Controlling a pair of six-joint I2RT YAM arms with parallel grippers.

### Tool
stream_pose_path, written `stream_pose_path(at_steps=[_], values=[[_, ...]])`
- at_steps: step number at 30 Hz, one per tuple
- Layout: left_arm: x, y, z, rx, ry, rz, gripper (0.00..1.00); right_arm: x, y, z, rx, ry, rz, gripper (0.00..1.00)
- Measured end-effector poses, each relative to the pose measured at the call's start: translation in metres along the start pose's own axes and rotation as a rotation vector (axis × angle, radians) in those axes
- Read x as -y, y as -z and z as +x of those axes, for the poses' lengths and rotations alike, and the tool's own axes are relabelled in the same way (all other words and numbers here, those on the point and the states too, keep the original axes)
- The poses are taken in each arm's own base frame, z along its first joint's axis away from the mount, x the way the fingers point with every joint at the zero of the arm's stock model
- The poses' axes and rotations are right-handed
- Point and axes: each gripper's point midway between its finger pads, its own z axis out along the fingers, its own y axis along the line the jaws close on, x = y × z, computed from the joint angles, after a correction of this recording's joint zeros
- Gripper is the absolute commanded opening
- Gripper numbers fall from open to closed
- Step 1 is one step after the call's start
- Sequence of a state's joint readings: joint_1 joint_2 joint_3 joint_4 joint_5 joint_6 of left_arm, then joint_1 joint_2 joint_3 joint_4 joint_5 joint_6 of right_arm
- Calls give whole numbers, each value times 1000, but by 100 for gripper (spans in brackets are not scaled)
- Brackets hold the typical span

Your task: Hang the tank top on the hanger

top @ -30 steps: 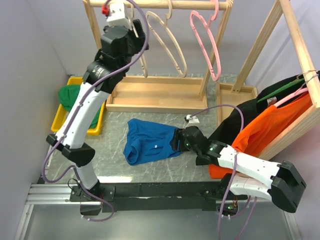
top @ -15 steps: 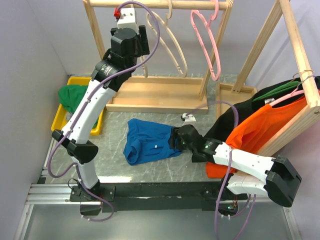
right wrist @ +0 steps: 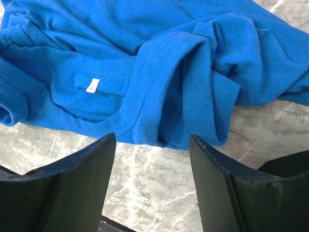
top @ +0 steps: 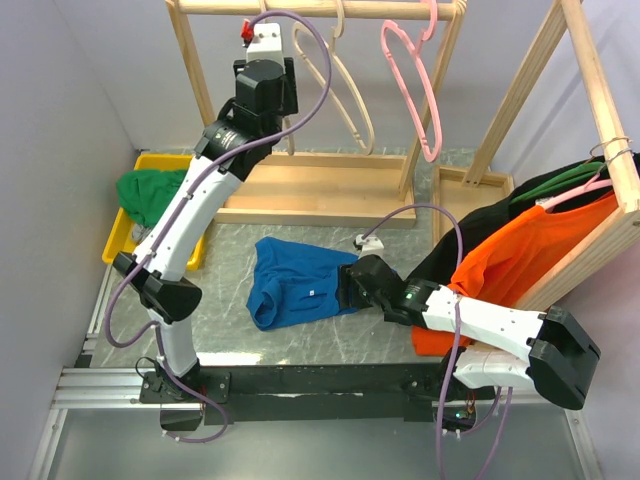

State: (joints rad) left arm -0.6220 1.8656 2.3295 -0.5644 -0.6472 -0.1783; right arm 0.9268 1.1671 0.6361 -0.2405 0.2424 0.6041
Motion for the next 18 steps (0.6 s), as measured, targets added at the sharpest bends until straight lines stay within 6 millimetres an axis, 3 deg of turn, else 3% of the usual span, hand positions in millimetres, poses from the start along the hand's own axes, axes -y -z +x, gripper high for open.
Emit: stream_pose_path(at_steps=[10,13,18], values=[[-11,-4,28,-49,-55,-57,28,1,1,3,-10,8,5,70],[-18,4,21,-39,-53,-66,20,1,1,4,-13,11,8,70],[-31,26,-12,21,-18,-66,5,3,2,6,-20,15,15,70]])
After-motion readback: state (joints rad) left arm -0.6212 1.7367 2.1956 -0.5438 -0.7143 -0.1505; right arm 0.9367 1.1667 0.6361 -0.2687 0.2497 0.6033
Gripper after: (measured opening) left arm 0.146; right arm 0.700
